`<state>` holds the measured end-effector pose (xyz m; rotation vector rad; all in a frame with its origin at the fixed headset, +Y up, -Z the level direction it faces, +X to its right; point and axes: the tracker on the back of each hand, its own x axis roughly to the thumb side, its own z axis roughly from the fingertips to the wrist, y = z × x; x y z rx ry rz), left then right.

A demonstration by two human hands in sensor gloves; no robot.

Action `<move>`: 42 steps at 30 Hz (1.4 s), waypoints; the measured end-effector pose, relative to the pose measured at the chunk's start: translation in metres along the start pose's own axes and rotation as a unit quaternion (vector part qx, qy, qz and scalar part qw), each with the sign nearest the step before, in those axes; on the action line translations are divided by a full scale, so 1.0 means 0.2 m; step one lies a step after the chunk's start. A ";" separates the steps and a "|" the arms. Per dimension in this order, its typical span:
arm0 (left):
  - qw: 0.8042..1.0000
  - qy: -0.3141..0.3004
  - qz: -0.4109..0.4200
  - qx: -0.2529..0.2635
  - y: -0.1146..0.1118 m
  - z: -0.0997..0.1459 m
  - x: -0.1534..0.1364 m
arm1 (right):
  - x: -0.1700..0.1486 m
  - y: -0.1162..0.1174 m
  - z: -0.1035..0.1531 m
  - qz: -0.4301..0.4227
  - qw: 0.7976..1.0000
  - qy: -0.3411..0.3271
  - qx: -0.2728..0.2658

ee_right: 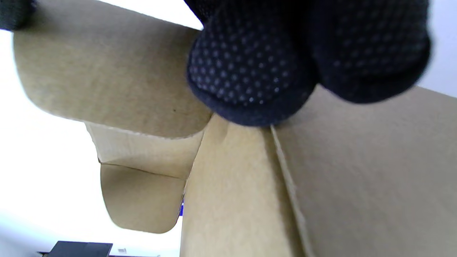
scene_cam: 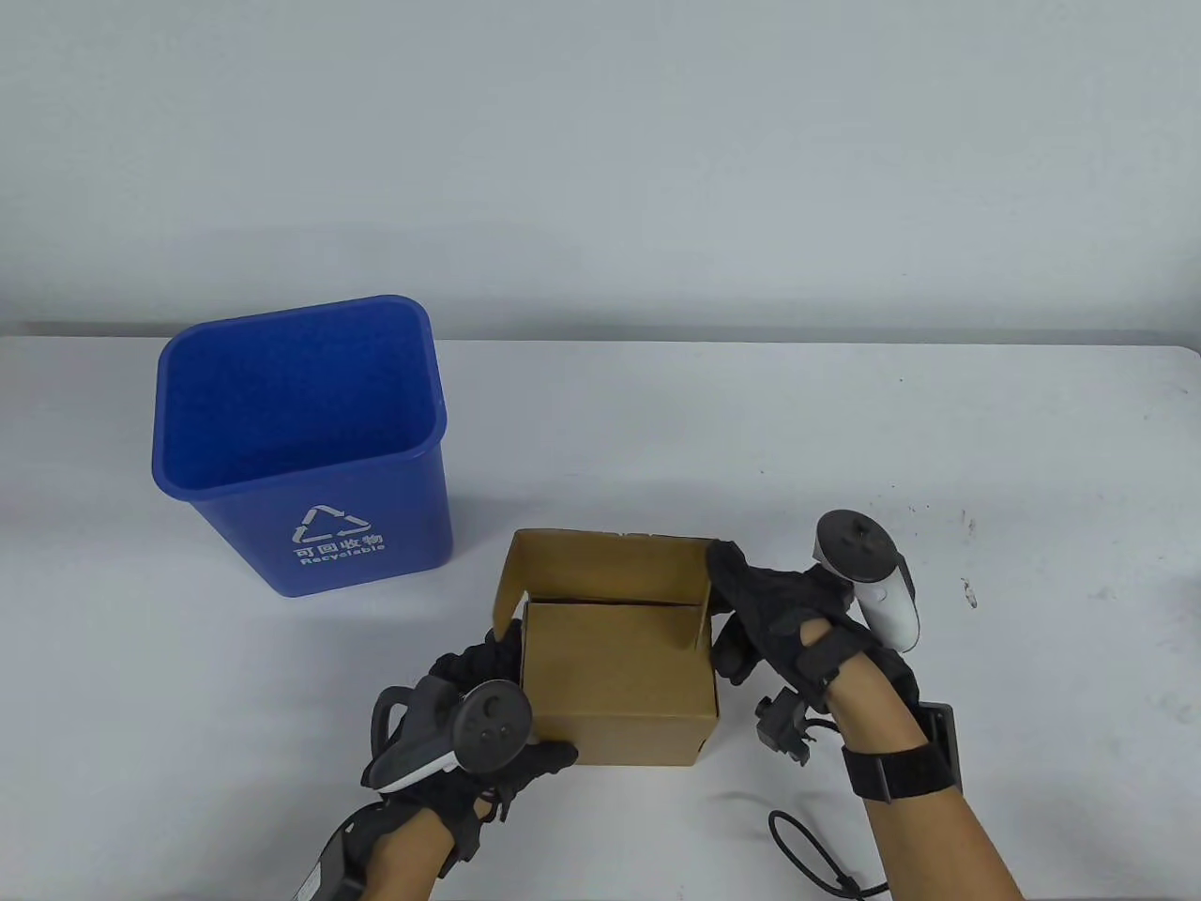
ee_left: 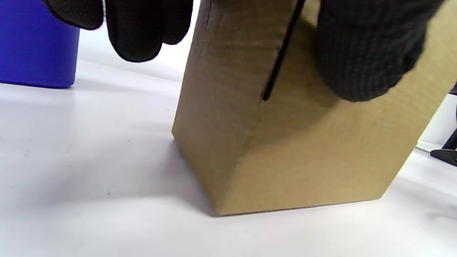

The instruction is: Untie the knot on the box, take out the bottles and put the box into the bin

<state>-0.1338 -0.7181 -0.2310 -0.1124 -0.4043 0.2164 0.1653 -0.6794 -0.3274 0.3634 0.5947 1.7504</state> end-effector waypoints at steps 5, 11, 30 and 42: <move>0.999 0.006 0.027 -0.017 0.01 0.00 -0.02 | -0.08 0.00 0.03 -0.066 0.997 -0.028 0.011; 0.998 -0.002 0.056 -0.011 0.08 0.04 -0.05 | -0.26 0.02 0.08 -0.054 0.998 0.012 0.034; 0.909 -0.050 0.403 -0.097 -0.01 0.00 -0.33 | -0.30 0.16 0.13 -0.038 0.969 0.016 0.245; 0.909 -0.104 0.395 -0.082 -0.02 -0.02 -0.29 | -0.29 0.20 0.16 -0.002 0.981 0.016 0.195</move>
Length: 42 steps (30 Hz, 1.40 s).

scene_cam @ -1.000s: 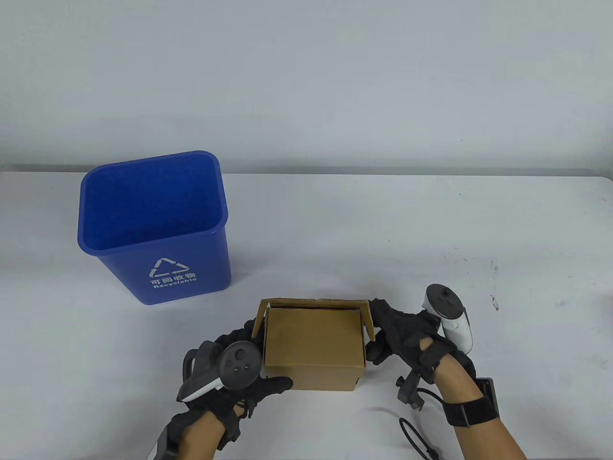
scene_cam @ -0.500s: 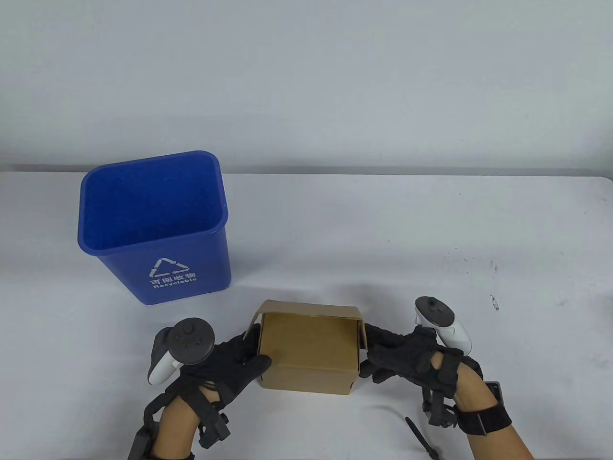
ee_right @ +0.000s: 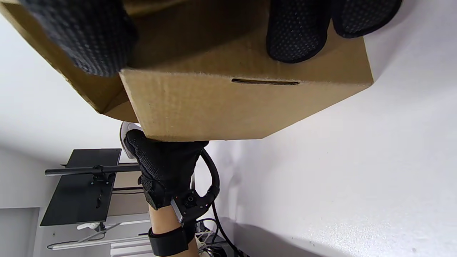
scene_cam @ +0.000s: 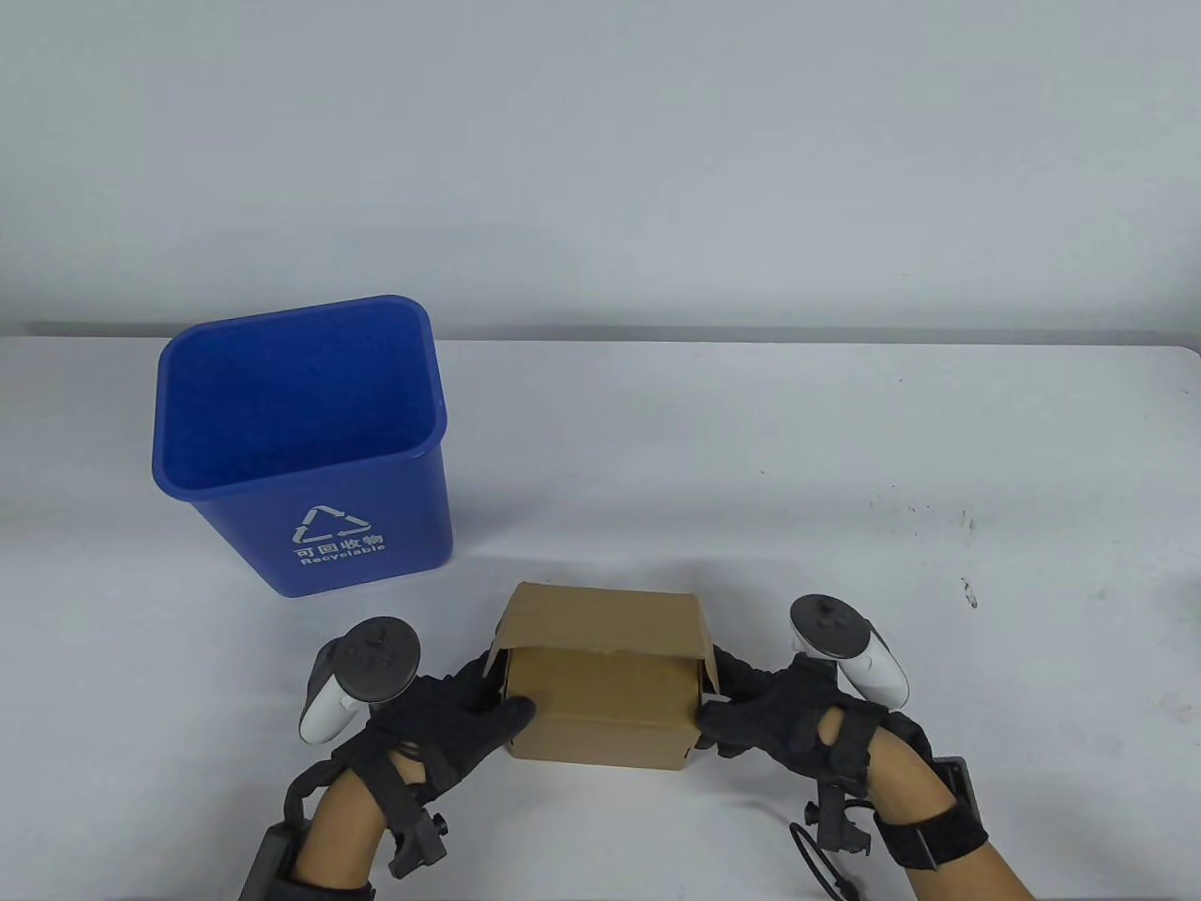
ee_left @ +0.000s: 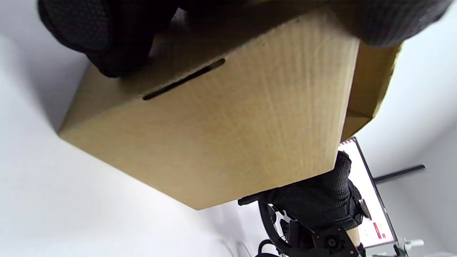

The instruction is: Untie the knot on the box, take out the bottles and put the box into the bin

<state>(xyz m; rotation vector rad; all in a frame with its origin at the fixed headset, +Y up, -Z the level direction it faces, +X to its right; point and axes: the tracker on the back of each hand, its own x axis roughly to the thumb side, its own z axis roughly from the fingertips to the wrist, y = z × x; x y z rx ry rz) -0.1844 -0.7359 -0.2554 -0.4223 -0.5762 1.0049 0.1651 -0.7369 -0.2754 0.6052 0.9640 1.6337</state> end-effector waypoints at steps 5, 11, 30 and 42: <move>0.997 -0.049 -0.034 0.040 -0.04 -0.04 0.04 | 0.05 -0.04 0.03 0.087 0.991 -0.027 -0.093; 0.998 -0.046 -0.014 0.027 -0.05 -0.06 0.02 | 0.05 -0.05 0.02 0.135 0.984 -0.040 -0.114; 0.998 0.038 0.012 0.048 -0.02 -0.04 -0.03 | -0.07 -0.01 -0.09 0.206 0.974 0.011 -0.091; 0.997 0.026 0.038 0.056 -0.01 -0.03 -0.02 | -0.06 -0.02 -0.08 0.200 0.973 0.000 -0.120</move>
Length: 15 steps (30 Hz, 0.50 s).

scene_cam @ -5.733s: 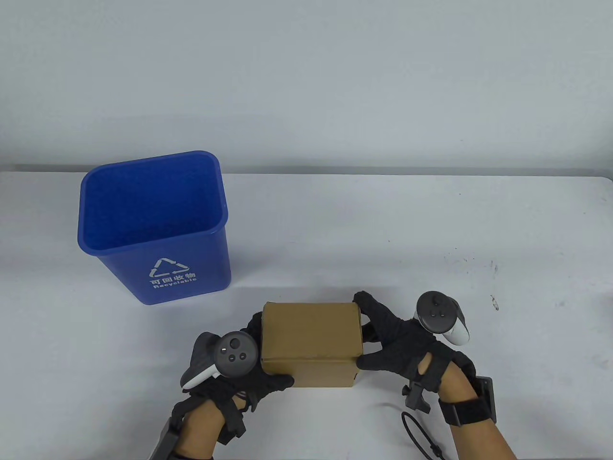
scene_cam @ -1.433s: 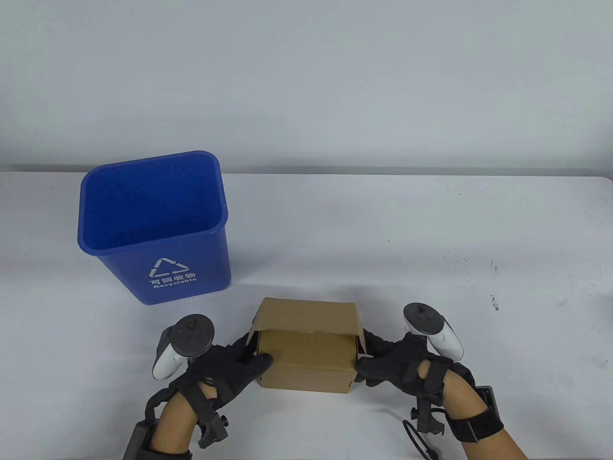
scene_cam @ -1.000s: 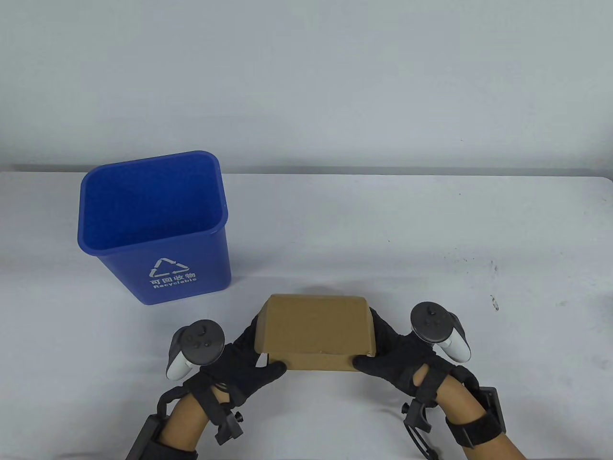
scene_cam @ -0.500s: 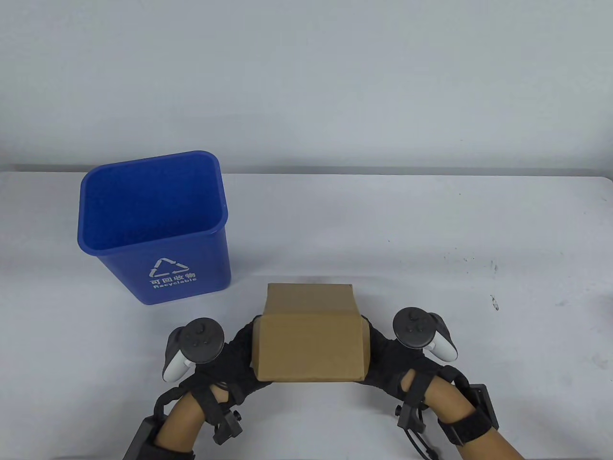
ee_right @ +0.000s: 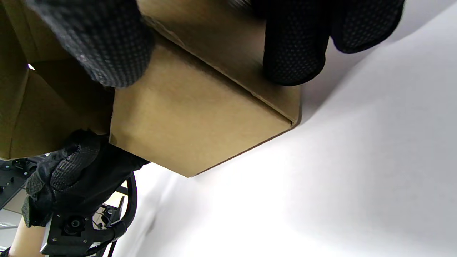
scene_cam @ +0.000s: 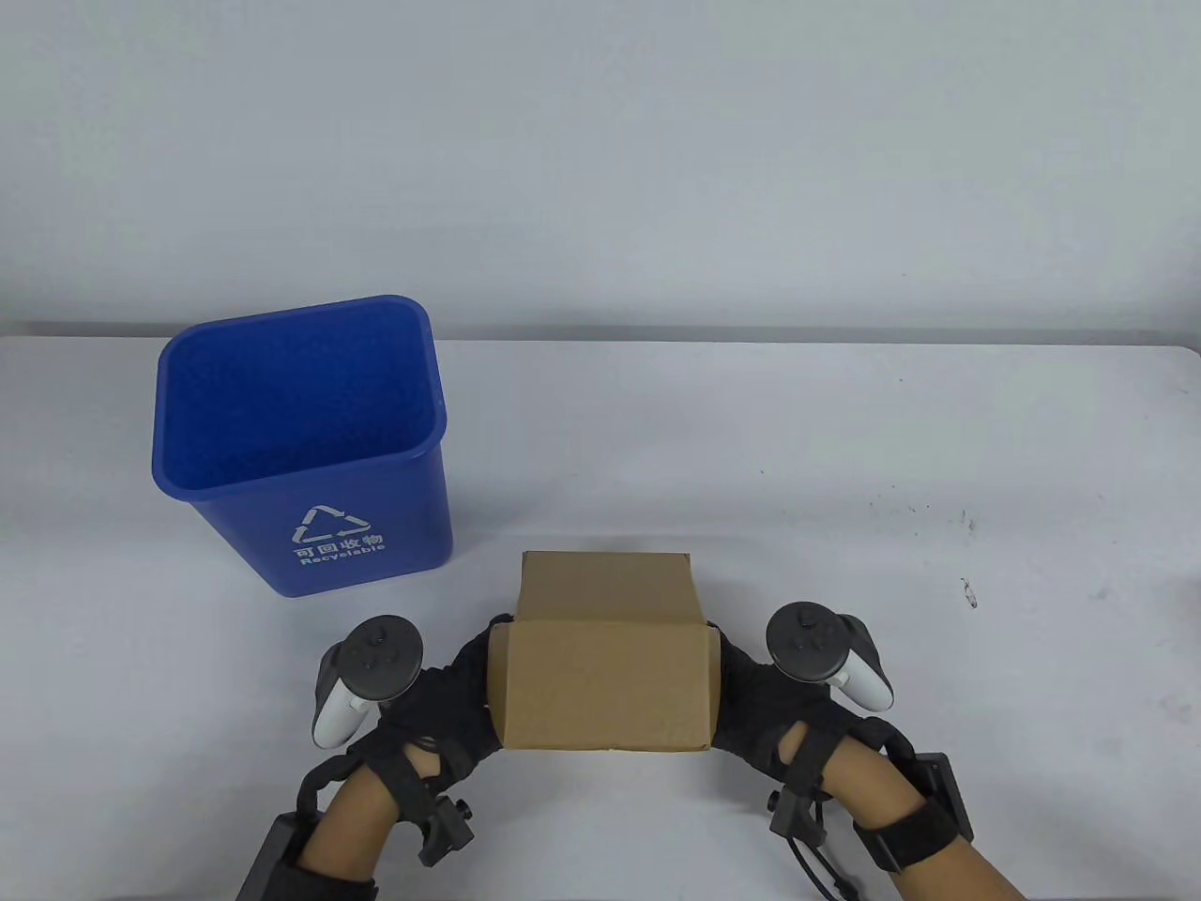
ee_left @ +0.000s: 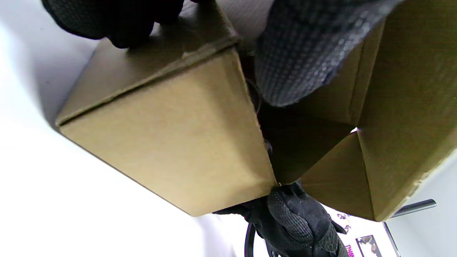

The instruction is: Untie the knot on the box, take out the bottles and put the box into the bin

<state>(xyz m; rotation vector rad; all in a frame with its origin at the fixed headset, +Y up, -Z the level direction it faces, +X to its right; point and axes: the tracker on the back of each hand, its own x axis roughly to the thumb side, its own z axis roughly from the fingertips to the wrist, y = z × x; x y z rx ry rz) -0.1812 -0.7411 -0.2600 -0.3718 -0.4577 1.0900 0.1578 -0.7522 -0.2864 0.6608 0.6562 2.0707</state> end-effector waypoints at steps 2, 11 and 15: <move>1.000 -0.003 0.000 0.006 0.00 0.01 0.00 | 0.01 0.00 0.01 -0.004 1.000 -0.009 -0.018; 0.999 -0.002 0.015 0.029 -0.02 0.03 0.01 | 0.05 -0.02 0.04 0.038 0.996 -0.032 -0.073; 0.999 -0.001 -0.006 0.047 -0.01 0.04 0.02 | 0.05 -0.01 0.04 0.040 0.995 -0.048 -0.078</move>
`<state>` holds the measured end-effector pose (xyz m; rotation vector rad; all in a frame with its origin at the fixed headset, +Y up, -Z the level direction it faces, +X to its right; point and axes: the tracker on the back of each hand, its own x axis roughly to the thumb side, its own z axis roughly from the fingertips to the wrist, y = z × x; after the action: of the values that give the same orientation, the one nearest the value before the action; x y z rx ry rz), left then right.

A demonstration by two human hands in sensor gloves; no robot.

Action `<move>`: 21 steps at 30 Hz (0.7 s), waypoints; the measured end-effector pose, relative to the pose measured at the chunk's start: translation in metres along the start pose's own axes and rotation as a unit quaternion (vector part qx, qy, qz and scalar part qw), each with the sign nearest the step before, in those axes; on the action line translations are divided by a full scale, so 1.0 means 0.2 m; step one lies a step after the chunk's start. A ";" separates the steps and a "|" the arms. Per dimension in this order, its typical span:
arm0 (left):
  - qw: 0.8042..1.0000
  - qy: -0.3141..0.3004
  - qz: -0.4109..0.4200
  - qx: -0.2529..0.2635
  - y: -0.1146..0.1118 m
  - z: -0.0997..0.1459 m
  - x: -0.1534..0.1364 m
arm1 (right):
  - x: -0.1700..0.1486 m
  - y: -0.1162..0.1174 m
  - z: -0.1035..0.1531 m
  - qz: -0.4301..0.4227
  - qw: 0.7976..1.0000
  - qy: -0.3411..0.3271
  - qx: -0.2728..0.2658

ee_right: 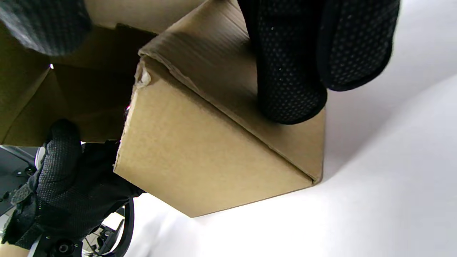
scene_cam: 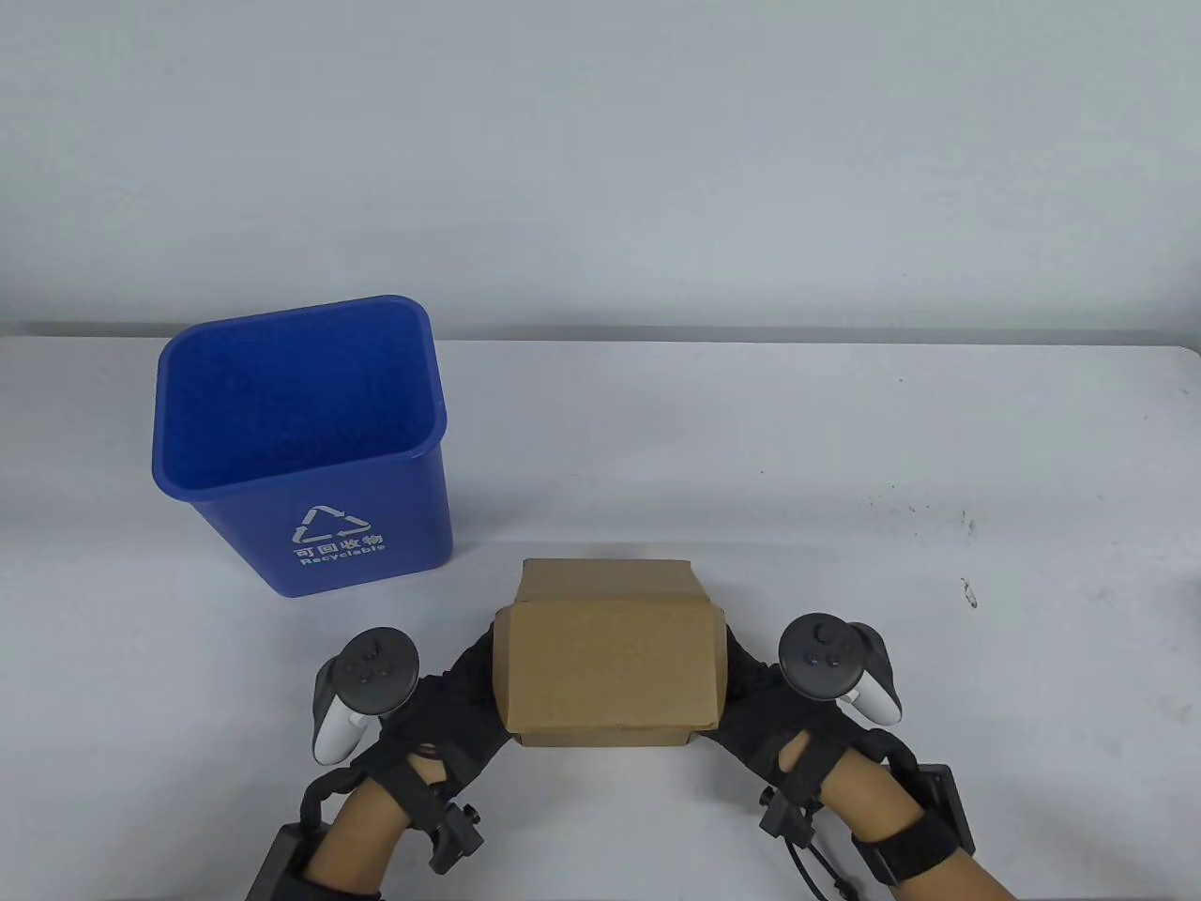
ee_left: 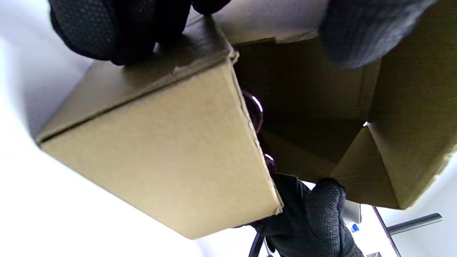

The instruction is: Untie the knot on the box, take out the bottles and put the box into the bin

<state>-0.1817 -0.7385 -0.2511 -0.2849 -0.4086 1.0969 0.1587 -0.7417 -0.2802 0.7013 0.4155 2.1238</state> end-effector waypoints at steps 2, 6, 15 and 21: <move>1.000 0.003 -0.004 0.011 0.00 0.00 0.00 | 0.00 0.01 -0.01 0.004 1.000 0.000 -0.004; 1.000 0.001 -0.010 0.018 0.00 0.01 0.00 | -0.01 0.02 -0.01 0.016 1.000 0.016 -0.019; 0.997 0.009 -0.071 -0.001 -0.02 -0.01 0.02 | -0.05 0.01 -0.02 -0.027 0.998 0.038 -0.033; 0.997 0.029 -0.066 0.025 -0.02 -0.01 0.01 | -0.08 0.01 -0.03 -0.035 0.997 0.053 -0.034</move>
<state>-0.1775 -0.7380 -0.2514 -0.2419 -0.3435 0.9655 0.1621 -0.7551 -0.2890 0.5303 0.4167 2.1051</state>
